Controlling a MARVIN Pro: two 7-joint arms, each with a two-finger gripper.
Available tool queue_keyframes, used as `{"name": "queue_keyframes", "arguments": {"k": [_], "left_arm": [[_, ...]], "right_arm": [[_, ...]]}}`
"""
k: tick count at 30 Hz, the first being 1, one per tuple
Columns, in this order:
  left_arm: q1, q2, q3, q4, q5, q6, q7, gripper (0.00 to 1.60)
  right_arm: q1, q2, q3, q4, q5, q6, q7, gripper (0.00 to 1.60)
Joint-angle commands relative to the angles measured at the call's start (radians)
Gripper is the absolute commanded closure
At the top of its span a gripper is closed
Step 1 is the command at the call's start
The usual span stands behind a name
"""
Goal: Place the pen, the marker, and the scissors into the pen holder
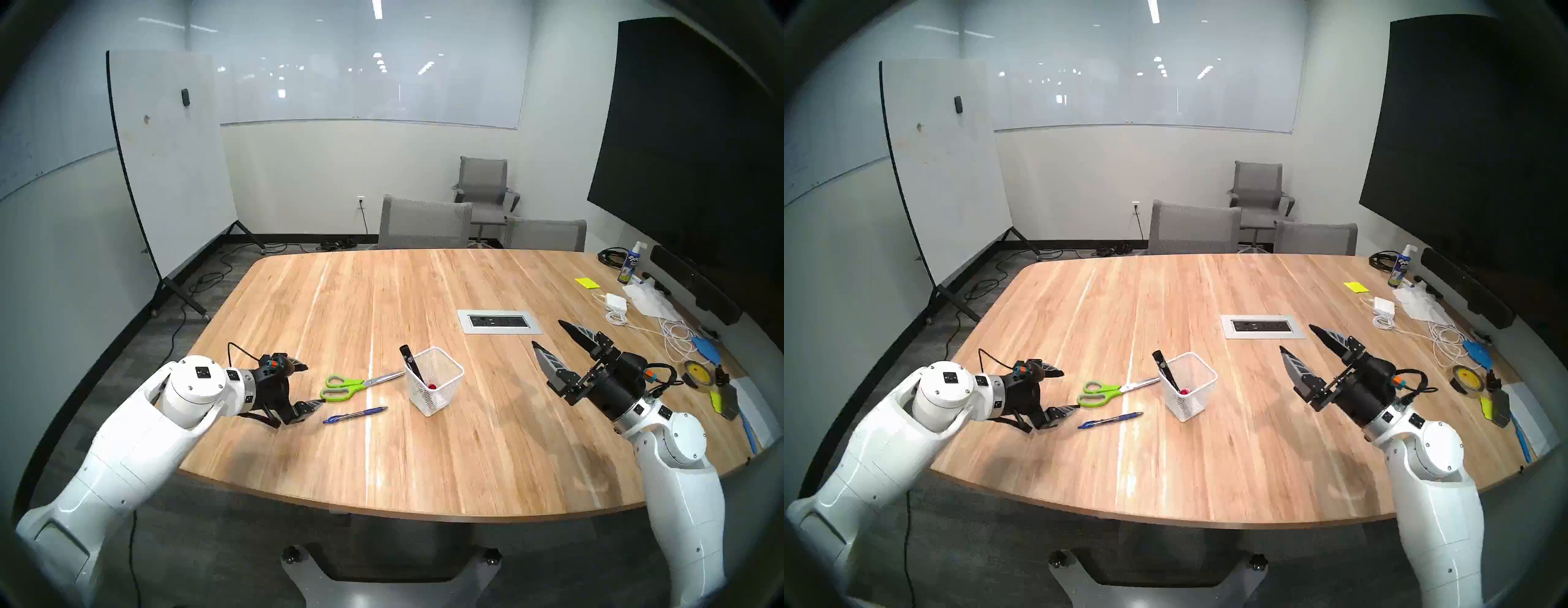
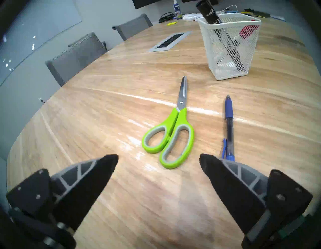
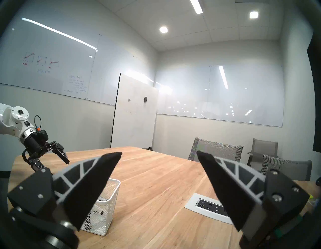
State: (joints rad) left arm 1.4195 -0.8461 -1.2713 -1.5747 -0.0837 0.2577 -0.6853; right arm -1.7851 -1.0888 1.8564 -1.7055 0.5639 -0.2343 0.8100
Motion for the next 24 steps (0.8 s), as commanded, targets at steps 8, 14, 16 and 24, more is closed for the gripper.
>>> {"name": "queue_keyframes", "arguments": {"k": [8,14,16,24], "left_arm": [[-0.033,0.002,0.007,-0.003,0.002,-0.026,-0.037,0.00],[-0.010,0.026,0.009,-0.020,0.010,-0.050,-0.056,0.00],[-0.006,0.037,0.013,-0.025,0.018,-0.065,-0.064,0.00],[0.002,0.047,0.008,-0.025,0.006,-0.102,-0.104,0.00]], "right_arm": [[0.008,-0.001,0.002,-0.014,0.004,-0.004,0.000,0.00],[0.008,-0.001,0.002,-0.014,0.004,-0.004,0.000,0.00],[0.008,-0.001,0.002,-0.014,0.004,-0.004,0.000,0.00],[0.008,-0.001,0.002,-0.014,0.004,-0.004,0.000,0.00]]}}
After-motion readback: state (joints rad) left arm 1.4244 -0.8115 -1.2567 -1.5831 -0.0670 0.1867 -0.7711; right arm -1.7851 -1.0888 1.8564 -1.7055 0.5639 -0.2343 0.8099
